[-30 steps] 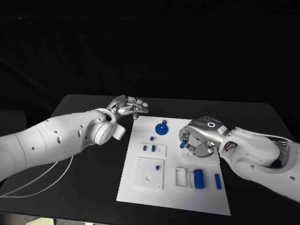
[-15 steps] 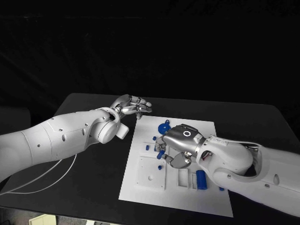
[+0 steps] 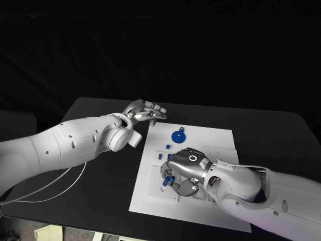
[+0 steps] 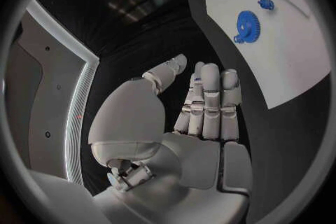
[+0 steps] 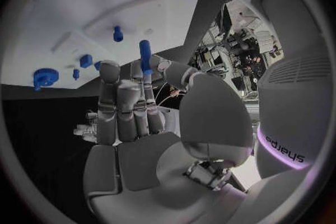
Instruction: Assemble the parts on the task board
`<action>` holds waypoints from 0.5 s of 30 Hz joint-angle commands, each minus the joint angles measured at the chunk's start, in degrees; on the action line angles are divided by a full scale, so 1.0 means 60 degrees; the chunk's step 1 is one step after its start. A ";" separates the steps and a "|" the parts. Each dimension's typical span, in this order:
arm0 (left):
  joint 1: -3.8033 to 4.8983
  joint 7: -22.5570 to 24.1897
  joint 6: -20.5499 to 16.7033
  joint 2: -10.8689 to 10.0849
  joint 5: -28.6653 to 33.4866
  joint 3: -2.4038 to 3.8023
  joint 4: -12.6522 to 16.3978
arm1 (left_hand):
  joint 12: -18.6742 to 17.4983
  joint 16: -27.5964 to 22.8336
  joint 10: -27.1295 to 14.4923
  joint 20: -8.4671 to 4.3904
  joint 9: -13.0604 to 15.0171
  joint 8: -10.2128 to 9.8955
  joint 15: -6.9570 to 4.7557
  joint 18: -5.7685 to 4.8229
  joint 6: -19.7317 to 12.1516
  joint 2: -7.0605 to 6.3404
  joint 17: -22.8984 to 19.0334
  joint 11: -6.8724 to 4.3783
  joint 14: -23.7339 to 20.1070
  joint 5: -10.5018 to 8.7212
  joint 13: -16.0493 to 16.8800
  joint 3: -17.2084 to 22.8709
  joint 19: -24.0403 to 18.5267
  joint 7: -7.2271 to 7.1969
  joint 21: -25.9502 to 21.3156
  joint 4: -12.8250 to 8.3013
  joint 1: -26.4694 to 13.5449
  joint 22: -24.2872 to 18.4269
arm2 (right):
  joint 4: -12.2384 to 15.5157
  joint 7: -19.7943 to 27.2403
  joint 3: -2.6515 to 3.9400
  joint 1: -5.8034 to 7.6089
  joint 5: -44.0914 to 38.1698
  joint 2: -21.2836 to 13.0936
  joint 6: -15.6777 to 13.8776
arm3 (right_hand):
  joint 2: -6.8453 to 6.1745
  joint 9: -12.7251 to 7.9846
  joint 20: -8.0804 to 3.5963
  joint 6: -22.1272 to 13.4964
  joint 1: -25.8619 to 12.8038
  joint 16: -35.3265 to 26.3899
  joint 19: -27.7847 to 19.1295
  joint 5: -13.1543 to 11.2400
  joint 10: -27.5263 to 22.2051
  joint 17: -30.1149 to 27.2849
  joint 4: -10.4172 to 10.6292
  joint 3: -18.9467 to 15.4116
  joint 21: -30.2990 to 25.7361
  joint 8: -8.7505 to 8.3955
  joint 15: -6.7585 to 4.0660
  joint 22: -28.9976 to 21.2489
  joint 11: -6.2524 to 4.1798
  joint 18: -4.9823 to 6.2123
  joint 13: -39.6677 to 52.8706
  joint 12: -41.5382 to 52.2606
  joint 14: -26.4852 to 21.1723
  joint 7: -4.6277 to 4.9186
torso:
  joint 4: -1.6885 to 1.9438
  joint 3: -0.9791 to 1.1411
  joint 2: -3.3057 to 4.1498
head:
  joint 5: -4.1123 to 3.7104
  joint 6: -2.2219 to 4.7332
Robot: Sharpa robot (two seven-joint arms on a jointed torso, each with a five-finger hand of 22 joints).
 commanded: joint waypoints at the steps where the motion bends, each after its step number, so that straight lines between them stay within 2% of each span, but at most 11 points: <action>1: 0.0005 0.0060 0.0114 0.0022 0.0057 0.0007 0.0021 | 0.0001 -0.0059 -0.0059 -0.0138 -0.0010 0.0062 0.0031 0.0420 -0.0047 0.0091 0.0018 -0.0024 0.0055 0.0028 -0.0014 -0.0062 0.0022 0.0014 -0.0066 -0.0003 -0.0014 0.0017 | -0.0039 0.0153 -0.0015 -0.0092 -0.0100 0.0067 0.0123 | 0.0059 0.0068 -0.0049 0.0048 0.0057 0.0023 0.0027 0.0021 0.0068 0.0002 -0.0026 0.0025 0.0040 0.0039 -0.0084 0.0193 0.0008 0.0456 0.0020 0.0048 -0.0051 -0.0014 | -0.0005 0.0014 0.0005 | 0.0049 -0.0033; 5: 0.0005 0.0055 0.0127 0.0026 0.0057 0.0007 0.0020 | 0.0001 -0.0060 -0.0060 -0.0137 -0.0010 0.0065 0.0032 0.0420 -0.0048 0.0093 0.0020 -0.0023 0.0055 0.0028 -0.0014 -0.0062 0.0021 0.0015 -0.0067 -0.0003 -0.0013 0.0018 | -0.0118 0.0157 -0.0026 -0.0221 -0.0144 0.0154 0.0107 | 0.0069 0.0073 -0.0051 0.0044 0.0054 0.0023 0.0025 0.0021 0.0065 0.0002 -0.0037 0.0021 0.0042 0.0038 -0.0084 0.0193 0.0008 0.0456 0.0028 0.0046 -0.0051 -0.0013 | -0.0015 0.0013 0.0005 | 0.0062 -0.0052; 15: 0.0005 0.0041 0.0150 0.0020 0.0057 0.0007 0.0017 | 0.0003 -0.0063 -0.0060 -0.0136 -0.0012 0.0069 0.0032 0.0419 -0.0050 0.0097 0.0023 -0.0023 0.0054 0.0027 -0.0014 -0.0064 0.0021 0.0015 -0.0069 -0.0002 -0.0016 0.0020 | -0.0259 0.0092 -0.0037 -0.0291 -0.0341 0.0226 0.0144 | 0.0081 0.0084 -0.0054 0.0041 0.0052 0.0023 0.0022 0.0021 0.0063 0.0001 -0.0059 0.0017 0.0045 0.0038 -0.0084 0.0192 0.0008 0.0456 0.0041 0.0044 -0.0050 -0.0013 | -0.0006 0.0010 0.0001 | 0.0092 -0.0093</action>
